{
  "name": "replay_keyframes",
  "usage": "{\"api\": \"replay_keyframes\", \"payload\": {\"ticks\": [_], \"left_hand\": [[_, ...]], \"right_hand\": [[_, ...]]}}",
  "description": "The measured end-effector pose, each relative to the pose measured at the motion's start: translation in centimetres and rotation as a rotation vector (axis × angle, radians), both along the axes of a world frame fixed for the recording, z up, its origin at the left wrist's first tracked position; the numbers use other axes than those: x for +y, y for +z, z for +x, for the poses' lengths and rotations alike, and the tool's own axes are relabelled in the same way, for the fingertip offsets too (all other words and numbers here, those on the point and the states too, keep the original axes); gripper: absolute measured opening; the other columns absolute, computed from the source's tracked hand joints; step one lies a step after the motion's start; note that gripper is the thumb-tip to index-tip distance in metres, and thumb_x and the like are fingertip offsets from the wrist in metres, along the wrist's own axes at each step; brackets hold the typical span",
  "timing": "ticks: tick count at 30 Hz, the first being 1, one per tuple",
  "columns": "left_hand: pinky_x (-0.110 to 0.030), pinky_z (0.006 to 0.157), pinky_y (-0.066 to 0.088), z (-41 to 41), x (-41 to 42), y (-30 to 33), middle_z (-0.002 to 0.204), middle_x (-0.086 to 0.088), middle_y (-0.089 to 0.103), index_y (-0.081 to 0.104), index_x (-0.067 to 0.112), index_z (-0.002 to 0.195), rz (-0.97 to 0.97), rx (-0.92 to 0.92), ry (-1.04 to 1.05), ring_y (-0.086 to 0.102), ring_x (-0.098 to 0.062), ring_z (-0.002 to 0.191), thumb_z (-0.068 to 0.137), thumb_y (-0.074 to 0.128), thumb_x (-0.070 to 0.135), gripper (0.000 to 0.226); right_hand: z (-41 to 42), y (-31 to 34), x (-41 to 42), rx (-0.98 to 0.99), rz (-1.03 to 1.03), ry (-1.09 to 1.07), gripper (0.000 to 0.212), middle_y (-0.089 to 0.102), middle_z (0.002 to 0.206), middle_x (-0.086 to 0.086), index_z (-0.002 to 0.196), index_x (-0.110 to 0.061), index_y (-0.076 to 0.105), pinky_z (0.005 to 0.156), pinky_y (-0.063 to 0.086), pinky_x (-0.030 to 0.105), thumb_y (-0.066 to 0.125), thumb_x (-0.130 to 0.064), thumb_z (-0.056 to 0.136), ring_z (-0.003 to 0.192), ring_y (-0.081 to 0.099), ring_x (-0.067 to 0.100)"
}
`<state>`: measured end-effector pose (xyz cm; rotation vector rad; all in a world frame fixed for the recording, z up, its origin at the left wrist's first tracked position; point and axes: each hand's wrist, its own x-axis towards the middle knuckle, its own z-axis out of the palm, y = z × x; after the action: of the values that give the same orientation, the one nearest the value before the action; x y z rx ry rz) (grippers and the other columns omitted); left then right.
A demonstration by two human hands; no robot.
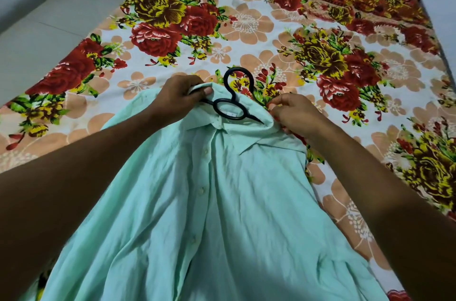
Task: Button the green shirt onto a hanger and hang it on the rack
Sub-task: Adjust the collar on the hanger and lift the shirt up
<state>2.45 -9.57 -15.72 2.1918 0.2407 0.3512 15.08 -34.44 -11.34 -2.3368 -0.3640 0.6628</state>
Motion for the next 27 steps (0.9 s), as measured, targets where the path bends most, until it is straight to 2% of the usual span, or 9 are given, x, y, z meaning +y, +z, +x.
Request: {"api": "replay_keyframes", "payload": {"ticks": [4, 8, 12, 14, 16, 20, 23, 25, 27], "left_hand": [[-0.029, 0.063, 0.046, -0.6, 1.0, 0.6, 0.082, -0.004, 0.065, 0.066, 0.012, 0.090, -0.050, 0.027, -0.121, 0.060, -0.013, 0.073, 0.081, 0.084, 0.039, 0.033], [-0.027, 0.085, 0.053, -1.4, 2.3, 0.2, 0.112, 0.001, 0.067, 0.063, 0.019, 0.123, 0.063, 0.112, -0.244, 0.064, -0.015, 0.102, 0.062, 0.093, 0.046, 0.073], [-0.047, 0.075, 0.055, -1.3, 3.2, -0.5, 0.095, -0.009, 0.072, 0.072, 0.008, 0.107, 0.204, 0.033, -0.181, 0.066, -0.029, 0.086, 0.073, 0.091, 0.028, 0.043], [-0.047, 0.065, 0.053, -1.3, 3.4, -0.7, 0.080, -0.013, 0.071, 0.074, 0.002, 0.093, 0.237, -0.020, -0.114, 0.064, -0.034, 0.072, 0.077, 0.088, 0.018, 0.026], [-0.043, 0.063, 0.050, -1.2, 3.2, -0.7, 0.076, -0.012, 0.069, 0.074, 0.002, 0.088, 0.212, -0.013, -0.088, 0.063, -0.034, 0.069, 0.080, 0.086, 0.014, 0.019], [-0.041, 0.064, 0.049, -1.2, 3.5, -0.6, 0.080, -0.011, 0.070, 0.071, 0.005, 0.091, 0.227, 0.035, -0.105, 0.061, -0.031, 0.071, 0.078, 0.088, 0.019, 0.025], [-0.037, 0.060, 0.048, -1.2, 4.1, -0.3, 0.074, -0.015, 0.069, 0.072, 0.001, 0.086, 0.292, 0.017, -0.094, 0.062, -0.035, 0.066, 0.077, 0.088, 0.017, 0.025], [-0.030, 0.057, 0.043, -1.2, 3.9, -0.1, 0.069, -0.013, 0.067, 0.073, 0.001, 0.083, 0.264, 0.007, -0.090, 0.058, -0.027, 0.062, 0.076, 0.089, 0.015, 0.022], [-0.036, 0.057, 0.041, -1.5, 3.6, 0.2, 0.066, -0.018, 0.064, 0.072, 0.000, 0.079, 0.211, 0.035, -0.077, 0.047, -0.018, 0.061, 0.076, 0.089, 0.020, 0.027]], "right_hand": [[-0.1, 0.9, -1.4, 0.017, 0.164, 0.183, 0.035, 0.066, 0.119, -0.012, 0.128, -0.027, 0.066, 0.096, 0.053, 0.033, 0.065, -0.045, 0.097, 0.110, 0.063, 0.008], [0.2, -0.3, -3.6, 0.257, 0.245, 0.405, 0.078, 0.058, 0.144, -0.015, 0.143, -0.040, 0.053, 0.108, 0.047, 0.029, 0.088, -0.048, 0.073, 0.136, 0.051, 0.002], [-0.7, -2.3, -3.0, -0.038, 0.322, 0.348, 0.038, 0.073, 0.109, -0.016, 0.122, -0.021, 0.072, 0.084, 0.053, 0.013, 0.081, -0.016, 0.086, 0.099, 0.068, -0.008], [-0.9, -3.3, -2.5, -0.137, 0.360, 0.256, 0.017, 0.076, 0.092, -0.008, 0.108, -0.013, 0.078, 0.073, 0.055, 0.025, 0.076, -0.012, 0.091, 0.086, 0.071, 0.002], [-0.9, -3.9, -2.3, -0.186, 0.364, 0.186, 0.016, 0.078, 0.095, 0.000, 0.108, -0.010, 0.079, 0.077, 0.059, 0.035, 0.074, -0.015, 0.093, 0.089, 0.074, 0.014], [-1.2, -4.1, -1.7, -0.164, 0.346, 0.243, 0.025, 0.078, 0.103, -0.004, 0.114, -0.014, 0.076, 0.080, 0.059, 0.026, 0.076, -0.027, 0.093, 0.096, 0.073, 0.012], [-1.3, -4.1, -1.4, -0.178, 0.363, 0.193, 0.021, 0.078, 0.094, -0.004, 0.109, -0.015, 0.080, 0.072, 0.056, 0.026, 0.078, -0.025, 0.091, 0.086, 0.073, 0.013], [-1.3, -4.0, -1.6, -0.167, 0.379, 0.158, 0.018, 0.077, 0.086, -0.003, 0.105, -0.014, 0.080, 0.066, 0.051, 0.027, 0.079, -0.023, 0.090, 0.076, 0.068, 0.008], [-1.6, -3.7, -2.3, -0.169, 0.377, 0.159, 0.017, 0.077, 0.083, 0.004, 0.102, -0.012, 0.081, 0.064, 0.050, 0.030, 0.080, -0.023, 0.089, 0.074, 0.066, 0.009]]}}
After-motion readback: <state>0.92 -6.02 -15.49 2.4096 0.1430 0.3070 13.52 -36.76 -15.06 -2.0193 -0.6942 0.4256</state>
